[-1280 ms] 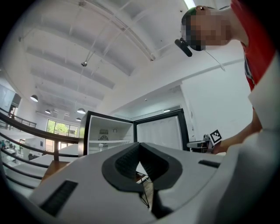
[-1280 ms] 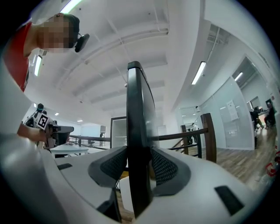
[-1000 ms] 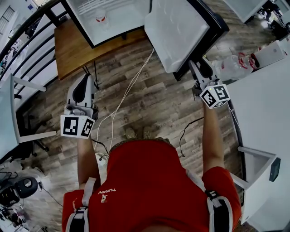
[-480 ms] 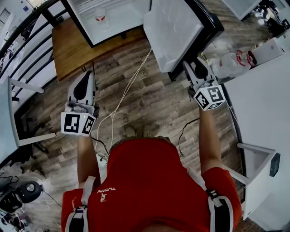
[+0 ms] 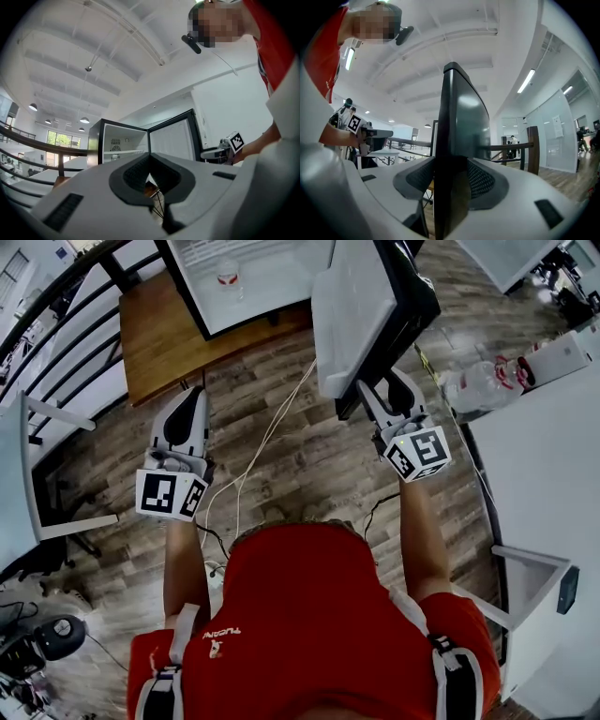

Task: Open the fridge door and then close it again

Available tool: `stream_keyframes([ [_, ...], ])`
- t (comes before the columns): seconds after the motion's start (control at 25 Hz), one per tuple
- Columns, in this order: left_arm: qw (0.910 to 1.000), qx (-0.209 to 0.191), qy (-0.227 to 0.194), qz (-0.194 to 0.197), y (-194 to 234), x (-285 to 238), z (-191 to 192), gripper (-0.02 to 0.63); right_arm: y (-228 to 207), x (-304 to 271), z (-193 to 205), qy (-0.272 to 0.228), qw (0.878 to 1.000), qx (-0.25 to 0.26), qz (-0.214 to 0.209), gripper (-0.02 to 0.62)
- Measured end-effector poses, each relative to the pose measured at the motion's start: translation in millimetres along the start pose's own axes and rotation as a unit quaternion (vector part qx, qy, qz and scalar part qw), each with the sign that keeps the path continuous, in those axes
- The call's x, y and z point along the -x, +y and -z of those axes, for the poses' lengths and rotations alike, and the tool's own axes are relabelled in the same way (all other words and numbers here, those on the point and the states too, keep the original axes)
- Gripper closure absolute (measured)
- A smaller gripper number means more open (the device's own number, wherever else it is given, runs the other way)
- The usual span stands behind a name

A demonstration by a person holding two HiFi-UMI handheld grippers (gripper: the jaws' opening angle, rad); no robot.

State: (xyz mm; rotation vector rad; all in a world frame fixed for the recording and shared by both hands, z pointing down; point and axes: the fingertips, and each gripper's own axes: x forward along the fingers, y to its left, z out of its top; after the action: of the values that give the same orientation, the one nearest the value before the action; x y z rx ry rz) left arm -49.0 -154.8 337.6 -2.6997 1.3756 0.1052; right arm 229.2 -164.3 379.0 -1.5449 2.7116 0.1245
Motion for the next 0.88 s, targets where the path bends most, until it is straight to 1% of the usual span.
stream_keyframes([
  [0.36, 0.9999, 0.006, -0.009, 0.012, 13.7, -6.0, 1.4, 0.597, 49.0, -46.7, -6.4, -0.007, 0.999, 0.016, -0.045, 0.365],
  [0.6, 0.9996, 0.010, -0.012, 0.025, 27.7, -2.0, 5.0, 0.597, 76.5, -79.7, -11.5, -0.011, 0.998, 0.018, -0.054, 0.360],
  [0.88, 0.9995, 0.016, -0.011, 0.025, 38.2, -0.6, 8.7, 0.597, 93.2, -117.3, -16.0, -0.015, 0.997, 0.022, -0.070, 0.362],
])
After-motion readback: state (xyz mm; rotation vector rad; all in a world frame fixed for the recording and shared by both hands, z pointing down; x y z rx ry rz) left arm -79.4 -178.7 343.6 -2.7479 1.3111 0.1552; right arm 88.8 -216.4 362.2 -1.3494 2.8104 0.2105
